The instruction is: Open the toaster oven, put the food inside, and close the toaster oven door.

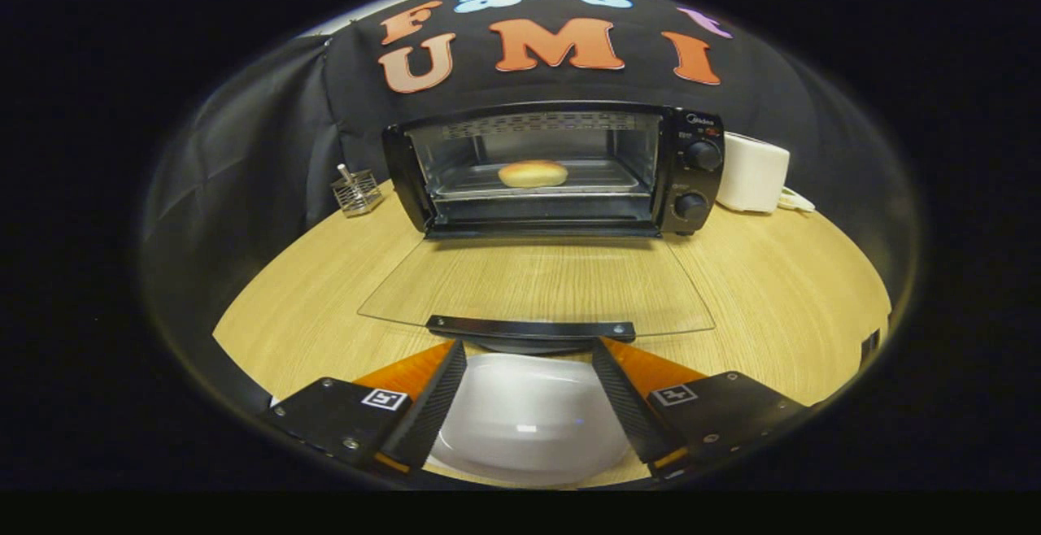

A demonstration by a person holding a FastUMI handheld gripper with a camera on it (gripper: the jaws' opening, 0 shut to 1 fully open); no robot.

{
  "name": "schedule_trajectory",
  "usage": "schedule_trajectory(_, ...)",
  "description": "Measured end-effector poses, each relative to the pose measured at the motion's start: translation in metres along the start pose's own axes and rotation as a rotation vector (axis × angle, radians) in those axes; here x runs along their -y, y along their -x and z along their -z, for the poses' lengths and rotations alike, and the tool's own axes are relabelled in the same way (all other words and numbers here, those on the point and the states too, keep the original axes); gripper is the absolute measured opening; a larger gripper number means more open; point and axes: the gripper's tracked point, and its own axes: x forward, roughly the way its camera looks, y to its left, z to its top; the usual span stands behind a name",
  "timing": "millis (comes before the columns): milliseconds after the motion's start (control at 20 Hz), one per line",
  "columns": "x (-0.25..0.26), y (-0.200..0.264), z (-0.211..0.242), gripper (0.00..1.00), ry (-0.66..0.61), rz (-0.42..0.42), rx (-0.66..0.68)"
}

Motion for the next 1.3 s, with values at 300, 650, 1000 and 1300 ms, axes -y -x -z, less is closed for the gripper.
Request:
schedule_trajectory(300,0.005,-0.001,-0.018,0.91,0.035,0.073,0.050)
schedule_trajectory(650,0.009,0.008,0.004,0.91,0.001,0.083,0.006)
schedule_trajectory(1000,0.016,-0.006,0.008,0.91,-0.044,0.120,-0.043)
schedule_trajectory(1300,0.012,0.012,-0.028,0.91,-0.060,0.106,0.055)
